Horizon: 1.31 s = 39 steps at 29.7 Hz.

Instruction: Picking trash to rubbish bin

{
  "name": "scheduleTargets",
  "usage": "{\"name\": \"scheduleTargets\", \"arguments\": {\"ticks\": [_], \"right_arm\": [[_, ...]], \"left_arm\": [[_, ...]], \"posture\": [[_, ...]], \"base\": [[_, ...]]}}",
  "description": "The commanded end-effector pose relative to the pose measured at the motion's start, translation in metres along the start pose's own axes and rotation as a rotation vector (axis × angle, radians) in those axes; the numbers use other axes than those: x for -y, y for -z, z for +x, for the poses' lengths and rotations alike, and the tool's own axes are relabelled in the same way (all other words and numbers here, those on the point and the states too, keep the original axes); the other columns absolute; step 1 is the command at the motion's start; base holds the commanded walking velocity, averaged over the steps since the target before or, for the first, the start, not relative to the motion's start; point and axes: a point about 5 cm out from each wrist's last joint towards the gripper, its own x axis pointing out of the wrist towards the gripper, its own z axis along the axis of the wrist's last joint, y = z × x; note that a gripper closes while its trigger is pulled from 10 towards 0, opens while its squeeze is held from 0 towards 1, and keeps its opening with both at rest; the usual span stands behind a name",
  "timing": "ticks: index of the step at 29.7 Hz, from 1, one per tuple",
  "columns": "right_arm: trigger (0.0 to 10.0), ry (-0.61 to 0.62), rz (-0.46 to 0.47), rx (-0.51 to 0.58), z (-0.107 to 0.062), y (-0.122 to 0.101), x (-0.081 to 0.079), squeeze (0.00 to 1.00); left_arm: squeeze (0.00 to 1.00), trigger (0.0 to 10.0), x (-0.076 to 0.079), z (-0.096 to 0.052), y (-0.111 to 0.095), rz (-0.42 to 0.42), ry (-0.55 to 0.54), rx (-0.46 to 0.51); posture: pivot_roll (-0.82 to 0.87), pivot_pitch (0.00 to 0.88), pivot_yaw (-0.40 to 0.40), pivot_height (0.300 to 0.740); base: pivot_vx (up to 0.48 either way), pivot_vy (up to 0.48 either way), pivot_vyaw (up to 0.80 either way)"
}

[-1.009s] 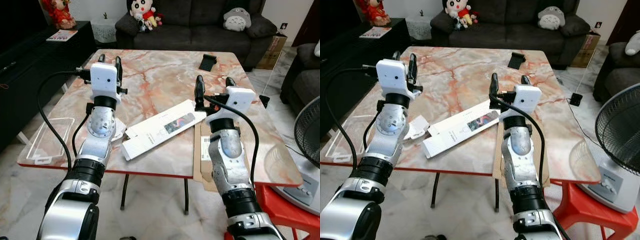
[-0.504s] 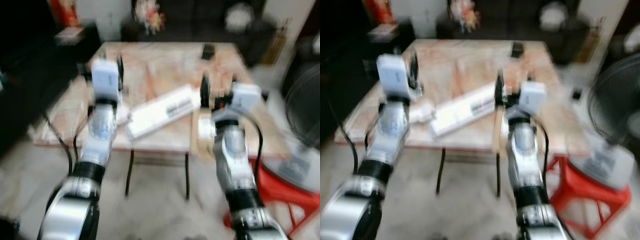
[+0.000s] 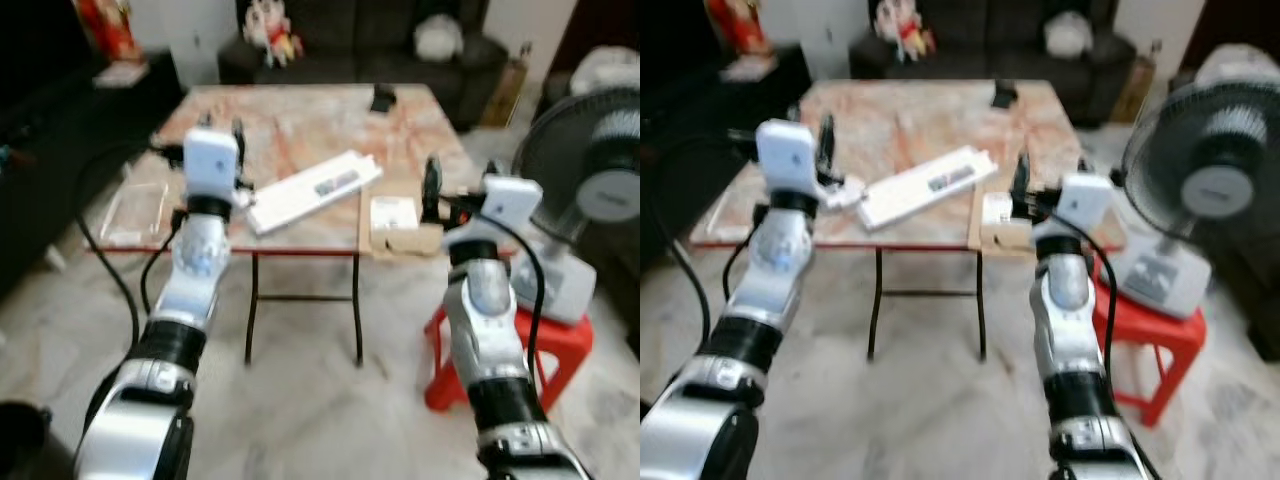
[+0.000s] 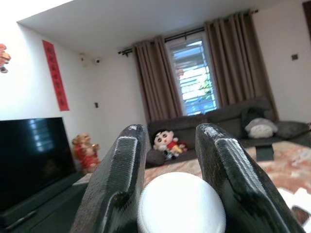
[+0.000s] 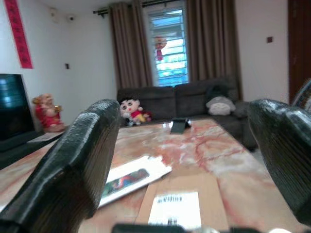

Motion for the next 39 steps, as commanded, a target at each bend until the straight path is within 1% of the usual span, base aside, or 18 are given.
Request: {"name": "scheduleTargets", "arguments": {"ticks": [1,7,10,12,14,15,17,18,19,21,23,25,26,27,29,30,35,39], "right_arm": [[10.0,0.007,-0.020,-0.038,-0.007,0.007,0.007,0.00],[10.0,-0.015,-0.042,-0.154,-0.037,0.034,0.014,0.00],[10.0,-0.002,-0.079,-0.364,-0.070,0.082,0.024,0.00],[10.0,0.001,-0.085,-0.407,-0.076,0.090,0.026,0.00],[10.0,-0.011,-0.077,-0.525,-0.092,0.110,0.027,0.00],[10.0,-0.011,-0.077,-0.525,-0.092,0.110,0.027,0.00],[10.0,-0.026,-0.054,-0.725,-0.121,0.138,0.026,0.00],[10.0,-0.026,-0.054,-0.725,-0.121,0.138,0.026,0.00],[10.0,-0.034,-0.042,-0.838,-0.141,0.151,0.025,0.00],[10.0,-0.034,-0.042,-0.838,-0.141,0.151,0.025,0.00],[10.0,-0.013,-0.016,-1.031,-0.181,0.168,0.028,0.00],[10.0,-0.013,-0.016,-1.031,-0.181,0.168,0.028,0.00],[10.0,0.049,0.027,-1.141,-0.210,0.176,0.033,0.00],[10.0,0.049,0.027,-1.141,-0.210,0.176,0.033,0.00],[10.0,0.090,0.053,-1.212,-0.234,0.179,0.037,0.00],[10.0,0.090,0.053,-1.212,-0.234,0.179,0.037,0.00],[10.0,0.136,0.060,-1.266,-0.255,0.181,0.043,0.00],[10.0,0.151,0.052,-1.291,-0.261,0.182,0.043,0.00]], "left_arm": [[0.00,10.0,0.003,-0.002,0.000,-0.002,0.011,0.002],[0.00,10.0,0.005,-0.013,0.010,-0.013,0.032,-0.048],[0.00,10.0,0.018,-0.035,0.048,0.011,0.097,-0.239],[0.00,10.0,0.020,-0.040,0.057,0.013,0.109,-0.289],[0.00,10.0,0.028,-0.060,0.084,-0.025,0.183,-0.471],[0.00,10.0,0.028,-0.060,0.084,-0.025,0.183,-0.471],[0.00,10.0,0.026,-0.101,0.121,-0.080,0.205,-0.745],[0.00,10.0,0.026,-0.101,0.121,-0.080,0.205,-0.745],[0.00,10.0,0.020,-0.128,0.138,-0.085,0.182,-0.892],[0.00,10.0,0.020,-0.128,0.138,-0.085,0.182,-0.892],[0.00,10.0,0.005,-0.180,0.159,-0.009,0.184,-1.096],[0.00,10.0,0.005,-0.180,0.159,-0.009,0.184,-1.096],[0.00,10.0,-0.008,-0.219,0.168,0.033,0.174,-1.228],[0.00,10.0,-0.008,-0.219,0.168,0.033,0.174,-1.228],[0.00,10.0,-0.018,-0.256,0.173,0.040,0.143,-1.348],[0.00,10.0,-0.018,-0.256,0.173,0.040,0.143,-1.348],[0.00,10.0,-0.024,-0.283,0.173,0.060,0.138,-1.427],[0.00,10.0,-0.028,-0.284,0.174,0.049,0.095,-1.442]], "posture": [[-0.08,0.026,0.016,0.740],[-0.09,0.037,0.019,0.740],[-0.09,0.037,0.019,0.740],[-0.09,0.037,0.019,0.740],[-0.08,0.032,0.022,0.740],[-0.08,0.032,0.022,0.740],[-0.09,0.029,0.032,0.740],[-0.09,0.029,0.032,0.740],[-0.09,0.028,0.034,0.740],[-0.09,0.028,0.034,0.740],[-0.08,0.023,0.034,0.740],[-0.08,0.023,0.034,0.740],[-0.07,0.025,0.035,0.740],[-0.07,0.025,0.035,0.740],[-0.08,0.027,0.036,0.740],[-0.08,0.027,0.036,0.740],[-0.08,0.027,0.036,0.740],[-0.07,0.029,0.045,0.740]], "base": [[-0.266,0.000,0.00],[-0.215,0.000,0.00],[0.000,0.000,0.00],[0.000,0.000,0.00],[0.000,0.000,0.00],[0.000,0.000,0.00],[0.000,0.000,0.00],[0.000,0.000,0.00],[0.000,0.000,0.00],[0.000,0.000,0.00],[0.000,0.000,0.00],[0.000,0.000,0.00],[0.000,0.000,0.00],[0.000,0.000,0.00],[0.000,0.000,0.00],[0.000,0.000,0.00],[0.000,0.000,0.00],[0.000,0.000,0.00]]}}
